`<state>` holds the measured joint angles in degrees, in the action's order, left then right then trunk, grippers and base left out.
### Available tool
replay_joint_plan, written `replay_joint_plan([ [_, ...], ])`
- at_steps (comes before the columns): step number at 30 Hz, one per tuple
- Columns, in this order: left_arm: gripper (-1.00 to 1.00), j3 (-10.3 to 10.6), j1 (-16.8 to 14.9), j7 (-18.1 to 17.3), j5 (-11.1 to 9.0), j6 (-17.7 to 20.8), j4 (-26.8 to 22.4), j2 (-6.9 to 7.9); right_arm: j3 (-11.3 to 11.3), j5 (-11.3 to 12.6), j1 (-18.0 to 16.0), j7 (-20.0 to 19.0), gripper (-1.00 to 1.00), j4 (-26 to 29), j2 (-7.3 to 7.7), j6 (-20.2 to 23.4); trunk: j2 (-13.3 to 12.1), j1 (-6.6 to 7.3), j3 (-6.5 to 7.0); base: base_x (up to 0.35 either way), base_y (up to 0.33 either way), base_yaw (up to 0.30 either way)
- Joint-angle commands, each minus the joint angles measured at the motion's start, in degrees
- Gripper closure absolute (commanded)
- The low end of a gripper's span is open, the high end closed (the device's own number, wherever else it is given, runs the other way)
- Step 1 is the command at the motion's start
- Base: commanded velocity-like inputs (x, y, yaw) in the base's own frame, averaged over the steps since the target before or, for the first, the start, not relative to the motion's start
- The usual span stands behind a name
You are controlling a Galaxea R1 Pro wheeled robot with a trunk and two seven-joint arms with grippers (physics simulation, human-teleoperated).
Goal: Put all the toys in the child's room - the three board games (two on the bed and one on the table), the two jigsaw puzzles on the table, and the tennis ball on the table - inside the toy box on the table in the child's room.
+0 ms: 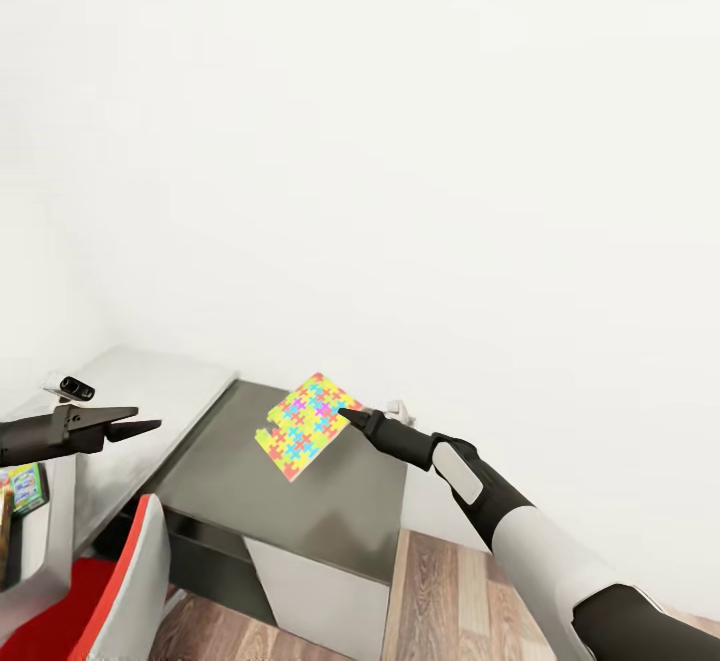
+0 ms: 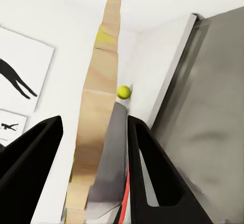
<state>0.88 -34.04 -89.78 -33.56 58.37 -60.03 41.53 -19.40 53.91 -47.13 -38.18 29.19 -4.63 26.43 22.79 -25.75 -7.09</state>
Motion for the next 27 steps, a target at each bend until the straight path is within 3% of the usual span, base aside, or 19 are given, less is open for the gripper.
replay_joint_plan([
  [1,-1.00,0.09,-0.06,-0.22,-0.03,0.59,0.01,0.04,-0.12,0.58,-0.07,0.01,1.00,-0.01,0.03,0.38,0.13,-0.04,-0.12,0.000,0.000,0.168],
  [27,-1.00,0.09,-0.06,-0.22,-0.10,0.54,0.00,0.04,-0.10,0.55,-0.07,0.02,1.00,-0.01,0.06,0.39,0.13,-0.04,-0.10,0.000,0.000,0.013],
])
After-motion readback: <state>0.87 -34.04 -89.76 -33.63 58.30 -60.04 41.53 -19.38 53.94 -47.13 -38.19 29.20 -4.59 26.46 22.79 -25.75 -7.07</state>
